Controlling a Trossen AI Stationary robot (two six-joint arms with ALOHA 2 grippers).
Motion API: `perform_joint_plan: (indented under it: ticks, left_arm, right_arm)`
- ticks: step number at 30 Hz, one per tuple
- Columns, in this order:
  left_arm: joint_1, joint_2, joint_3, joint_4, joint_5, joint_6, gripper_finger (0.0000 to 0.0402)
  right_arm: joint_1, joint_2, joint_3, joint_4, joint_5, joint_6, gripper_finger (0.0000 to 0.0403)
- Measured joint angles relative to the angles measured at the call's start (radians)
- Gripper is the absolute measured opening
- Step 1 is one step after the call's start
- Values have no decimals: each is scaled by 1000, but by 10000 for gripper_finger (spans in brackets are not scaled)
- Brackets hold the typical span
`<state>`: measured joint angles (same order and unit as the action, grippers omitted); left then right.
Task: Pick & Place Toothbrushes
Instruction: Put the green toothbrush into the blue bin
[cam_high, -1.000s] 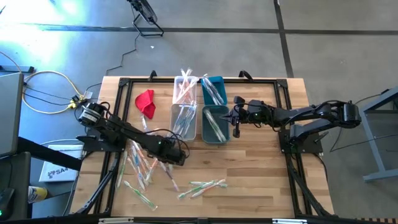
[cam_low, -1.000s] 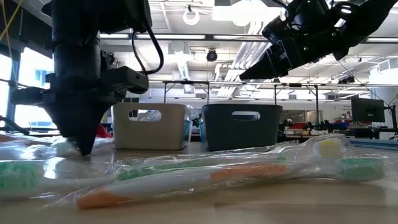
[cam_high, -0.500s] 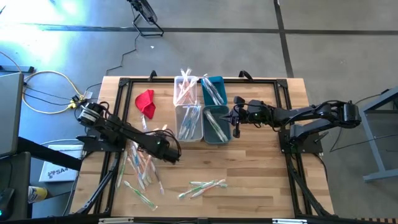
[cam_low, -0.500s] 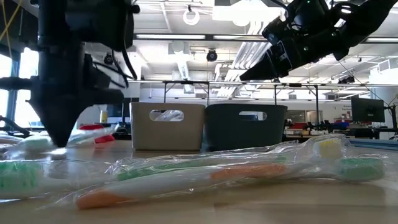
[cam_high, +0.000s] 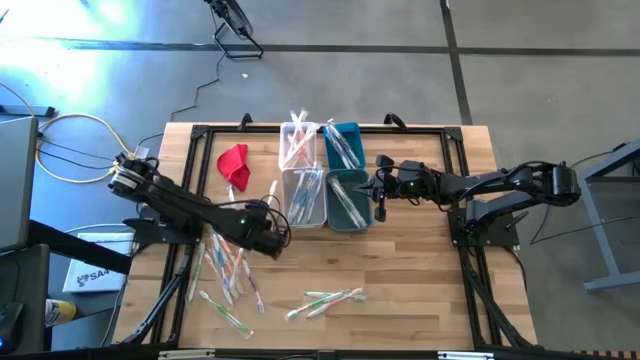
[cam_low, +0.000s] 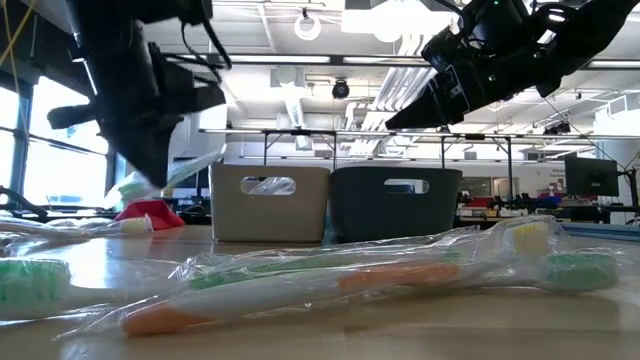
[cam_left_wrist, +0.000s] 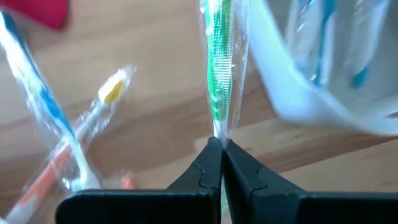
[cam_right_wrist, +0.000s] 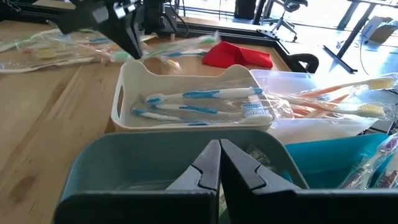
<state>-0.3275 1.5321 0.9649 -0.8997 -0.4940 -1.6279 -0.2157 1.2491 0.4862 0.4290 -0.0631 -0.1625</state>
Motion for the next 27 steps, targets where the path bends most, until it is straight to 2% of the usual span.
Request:
perform_joint_plan:
  ticks: [9,17,27]
  left_arm:
    - [0,-113,2,49,-135,136,0]
    - [0,-200,3,178,-250,362,0]
    - [0,-264,3,345,-290,640,0]
  right_arm:
    - [0,0,0,0,0,0,2]
    - [0,0,0,0,0,0,2]
    - [0,0,0,0,0,0,2]
